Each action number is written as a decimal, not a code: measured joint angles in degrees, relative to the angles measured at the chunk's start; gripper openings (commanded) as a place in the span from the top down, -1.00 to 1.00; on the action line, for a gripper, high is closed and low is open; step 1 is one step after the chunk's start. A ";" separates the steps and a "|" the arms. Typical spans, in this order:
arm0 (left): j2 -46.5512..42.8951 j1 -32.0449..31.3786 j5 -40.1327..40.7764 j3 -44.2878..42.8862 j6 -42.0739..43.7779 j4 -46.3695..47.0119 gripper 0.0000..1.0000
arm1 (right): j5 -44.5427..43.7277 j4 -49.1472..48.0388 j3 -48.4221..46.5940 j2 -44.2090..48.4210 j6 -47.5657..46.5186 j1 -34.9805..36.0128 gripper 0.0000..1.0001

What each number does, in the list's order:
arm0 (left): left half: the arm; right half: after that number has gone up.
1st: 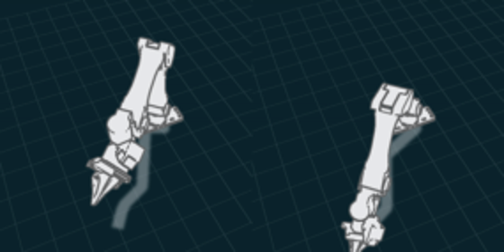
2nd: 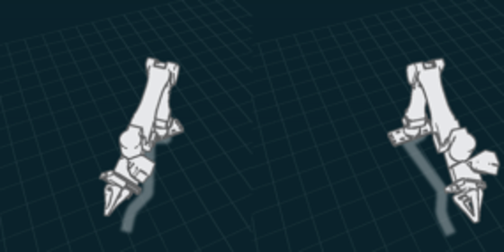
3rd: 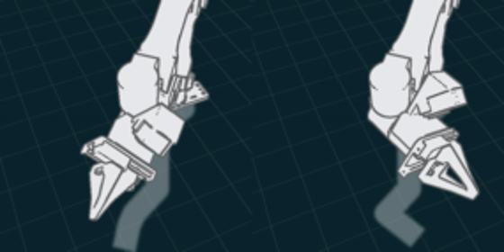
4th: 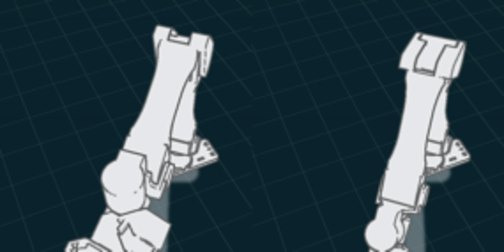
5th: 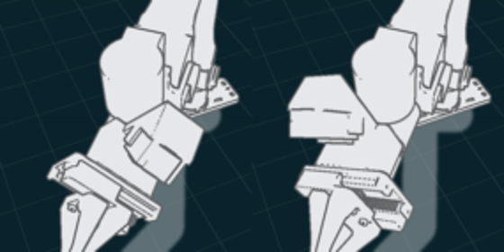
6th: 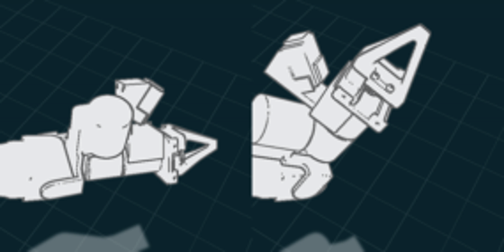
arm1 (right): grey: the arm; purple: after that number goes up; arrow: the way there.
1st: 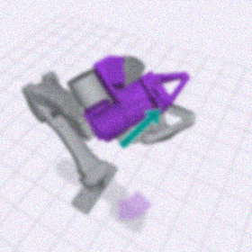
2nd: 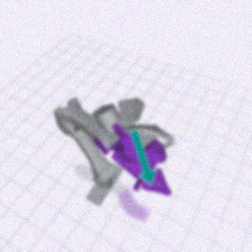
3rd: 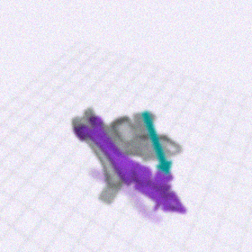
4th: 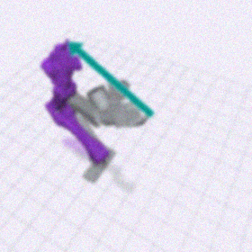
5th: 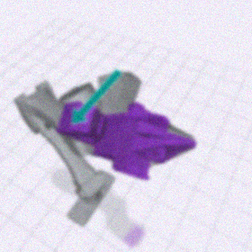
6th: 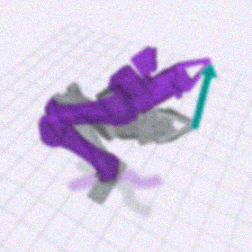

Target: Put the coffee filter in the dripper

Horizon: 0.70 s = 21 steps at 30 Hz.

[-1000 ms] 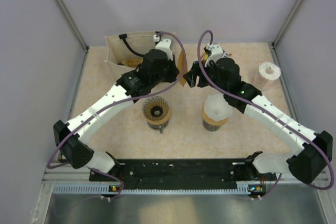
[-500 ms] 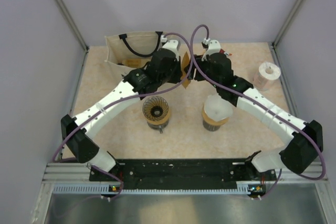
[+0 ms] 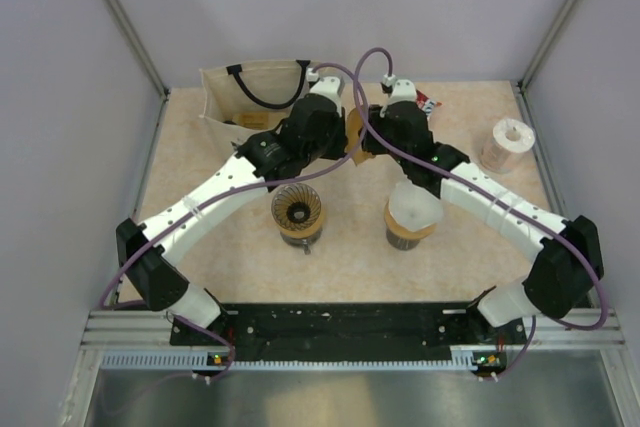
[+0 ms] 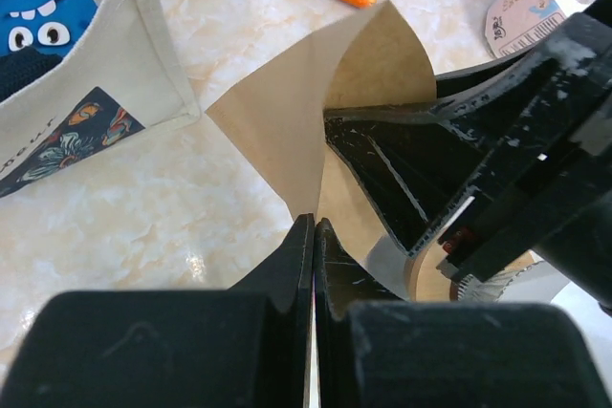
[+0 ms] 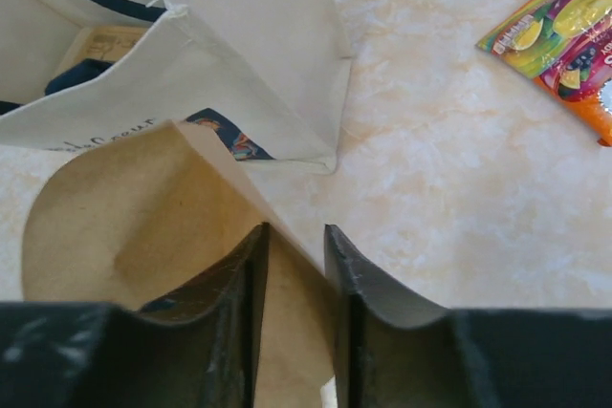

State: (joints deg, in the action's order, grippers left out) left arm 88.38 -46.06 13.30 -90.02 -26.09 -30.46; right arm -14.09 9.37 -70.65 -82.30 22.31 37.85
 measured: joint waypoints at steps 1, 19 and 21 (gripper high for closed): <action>-0.02 -0.11 0.35 0.00 -0.15 0.00 1.00 | -0.37 0.02 0.00 -0.35 0.07 0.00 0.58; -3.76 -0.31 9.35 1.31 0.09 -0.98 1.00 | -2.51 -0.13 0.02 0.74 -2.29 0.55 0.88; -3.82 -0.33 10.14 1.31 0.59 -1.22 1.00 | -2.40 0.17 0.02 1.46 -3.34 0.55 0.88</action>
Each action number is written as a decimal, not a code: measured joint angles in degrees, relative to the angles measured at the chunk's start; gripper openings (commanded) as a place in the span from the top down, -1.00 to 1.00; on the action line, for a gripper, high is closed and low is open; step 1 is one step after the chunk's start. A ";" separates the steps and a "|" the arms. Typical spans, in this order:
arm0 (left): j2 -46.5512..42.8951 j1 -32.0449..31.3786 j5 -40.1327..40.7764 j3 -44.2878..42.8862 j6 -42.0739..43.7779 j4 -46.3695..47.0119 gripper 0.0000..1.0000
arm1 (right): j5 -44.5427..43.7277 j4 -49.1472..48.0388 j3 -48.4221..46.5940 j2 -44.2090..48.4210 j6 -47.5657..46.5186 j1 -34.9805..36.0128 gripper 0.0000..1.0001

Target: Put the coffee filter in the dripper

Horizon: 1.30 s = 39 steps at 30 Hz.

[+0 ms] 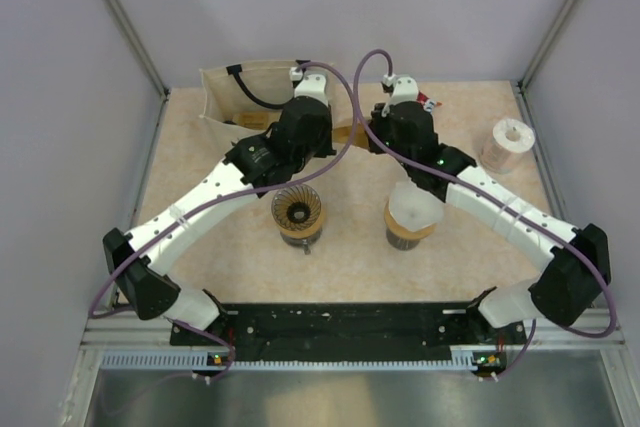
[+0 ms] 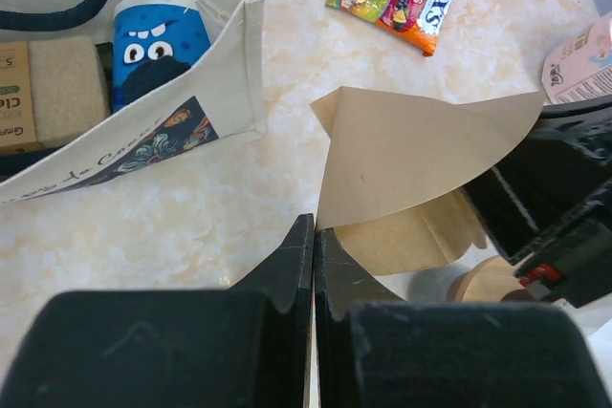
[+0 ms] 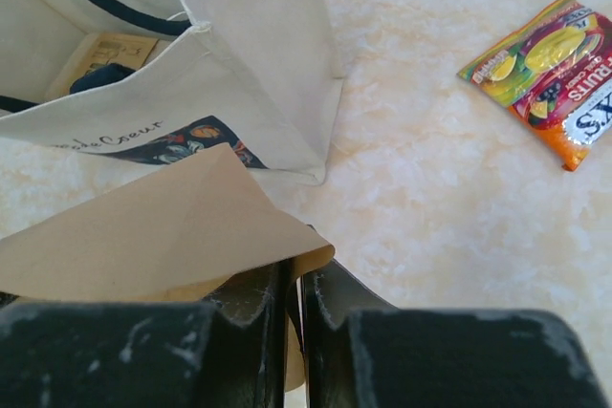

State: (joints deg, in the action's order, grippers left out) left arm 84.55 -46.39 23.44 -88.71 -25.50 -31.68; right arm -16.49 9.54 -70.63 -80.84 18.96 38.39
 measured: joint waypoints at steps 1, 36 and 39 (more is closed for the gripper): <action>-0.07 -0.02 0.26 0.00 0.26 -0.09 1.00 | 0.02 0.13 0.02 0.55 -0.76 0.00 0.88; 7.06 -0.11 -6.45 -3.23 1.81 -2.56 0.09 | 15.02 5.18 0.13 4.74 -1.07 -0.02 1.00; 7.30 -0.11 -5.95 -3.34 1.57 -2.71 0.37 | 16.20 5.22 0.13 4.98 -0.83 -0.02 1.00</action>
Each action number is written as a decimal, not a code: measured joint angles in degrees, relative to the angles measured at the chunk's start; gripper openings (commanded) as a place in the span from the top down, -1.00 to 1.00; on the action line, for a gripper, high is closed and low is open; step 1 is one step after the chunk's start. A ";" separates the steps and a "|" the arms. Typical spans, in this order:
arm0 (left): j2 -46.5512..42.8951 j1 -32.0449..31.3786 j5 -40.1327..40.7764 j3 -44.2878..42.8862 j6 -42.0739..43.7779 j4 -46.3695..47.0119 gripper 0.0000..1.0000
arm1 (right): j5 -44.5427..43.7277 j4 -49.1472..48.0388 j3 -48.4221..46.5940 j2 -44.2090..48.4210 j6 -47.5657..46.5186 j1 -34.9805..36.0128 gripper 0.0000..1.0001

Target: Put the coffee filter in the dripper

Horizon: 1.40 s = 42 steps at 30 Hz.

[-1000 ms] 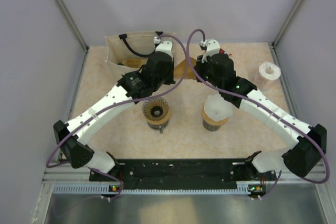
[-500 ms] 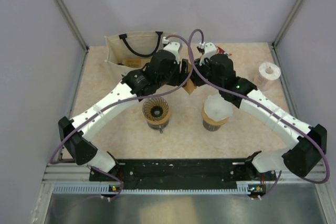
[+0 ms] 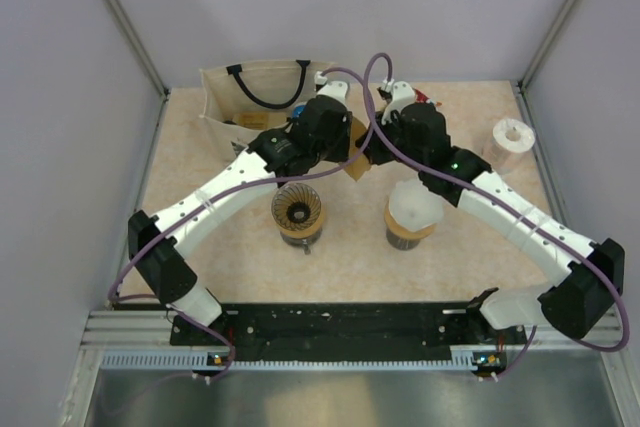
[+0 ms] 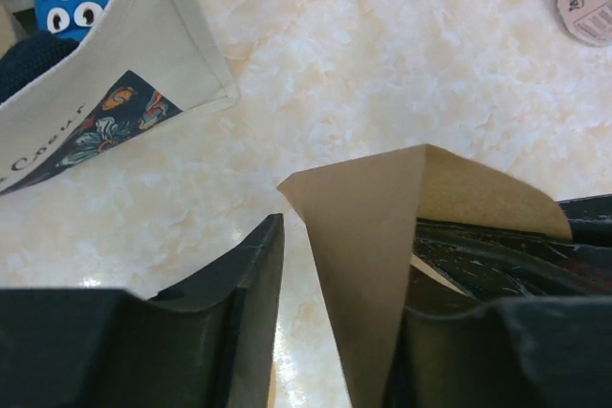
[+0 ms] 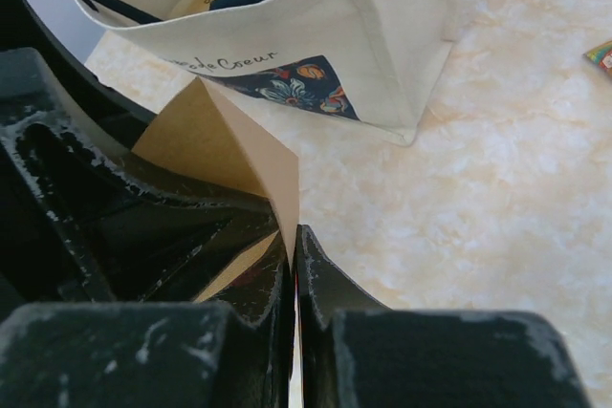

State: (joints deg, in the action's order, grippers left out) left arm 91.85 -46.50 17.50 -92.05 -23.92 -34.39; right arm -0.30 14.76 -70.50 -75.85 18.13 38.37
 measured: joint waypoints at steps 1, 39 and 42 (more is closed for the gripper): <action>0.07 0.00 0.11 -0.07 -0.04 -0.02 0.48 | 0.04 0.07 0.00 0.17 0.00 0.02 1.00; -8.46 -0.44 -7.85 11.10 7.56 1.79 0.82 | 3.17 12.09 -0.87 3.04 -19.63 0.26 1.00; -8.83 -0.44 -8.07 11.10 7.52 1.84 0.56 | 3.32 12.39 -0.87 3.72 -20.13 0.26 1.00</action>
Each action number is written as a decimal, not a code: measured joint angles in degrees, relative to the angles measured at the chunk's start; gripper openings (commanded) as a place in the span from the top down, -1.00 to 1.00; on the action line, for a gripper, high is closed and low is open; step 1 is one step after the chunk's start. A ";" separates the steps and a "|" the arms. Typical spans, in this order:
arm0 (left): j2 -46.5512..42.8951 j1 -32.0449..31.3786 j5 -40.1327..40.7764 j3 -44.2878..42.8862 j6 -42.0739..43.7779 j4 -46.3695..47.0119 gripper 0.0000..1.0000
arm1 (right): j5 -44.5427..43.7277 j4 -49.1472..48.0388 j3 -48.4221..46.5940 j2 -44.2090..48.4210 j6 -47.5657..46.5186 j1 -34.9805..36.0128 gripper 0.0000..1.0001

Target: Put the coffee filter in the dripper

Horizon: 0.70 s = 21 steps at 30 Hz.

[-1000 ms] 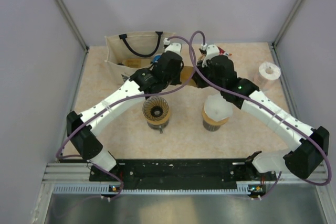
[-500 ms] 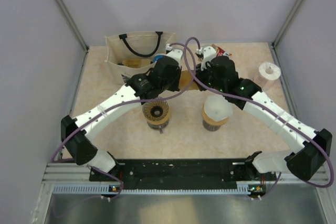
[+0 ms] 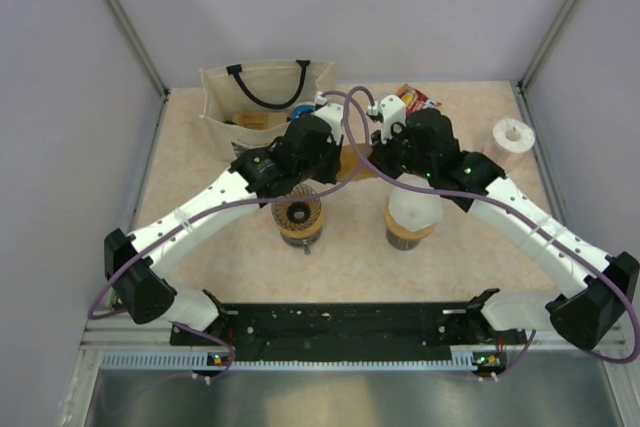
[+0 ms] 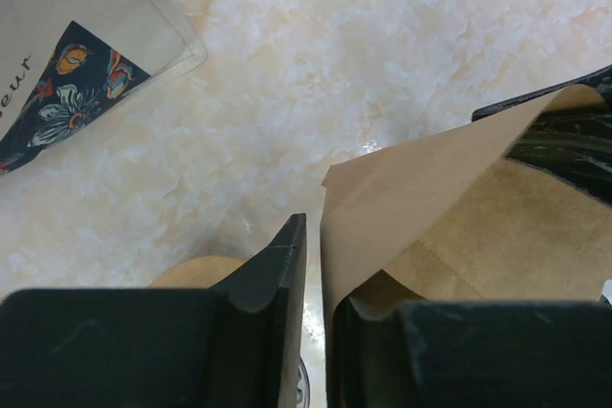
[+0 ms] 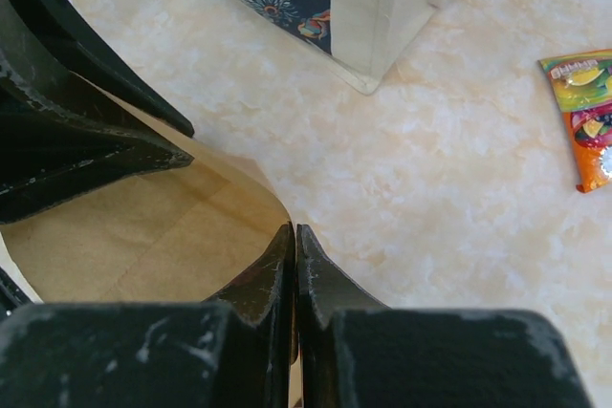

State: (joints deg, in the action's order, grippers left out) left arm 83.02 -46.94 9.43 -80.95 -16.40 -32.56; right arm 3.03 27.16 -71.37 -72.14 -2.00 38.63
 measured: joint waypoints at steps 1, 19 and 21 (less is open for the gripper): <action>-0.17 0.04 -0.02 0.00 0.02 -0.07 0.50 | -0.04 0.13 0.00 0.20 -0.04 0.00 1.00; -4.52 0.76 -2.62 0.00 -1.49 -3.89 0.70 | 0.15 1.53 0.00 0.63 -0.13 -0.17 1.00; -4.79 0.76 -2.64 0.00 -1.66 -4.02 1.00 | 0.33 1.60 0.00 0.63 -0.07 -0.17 1.00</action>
State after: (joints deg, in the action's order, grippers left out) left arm 78.24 -46.17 6.79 -80.95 -18.06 -36.58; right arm 3.36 28.75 -71.37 -71.50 -2.07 38.46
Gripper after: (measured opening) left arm 0.172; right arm 0.004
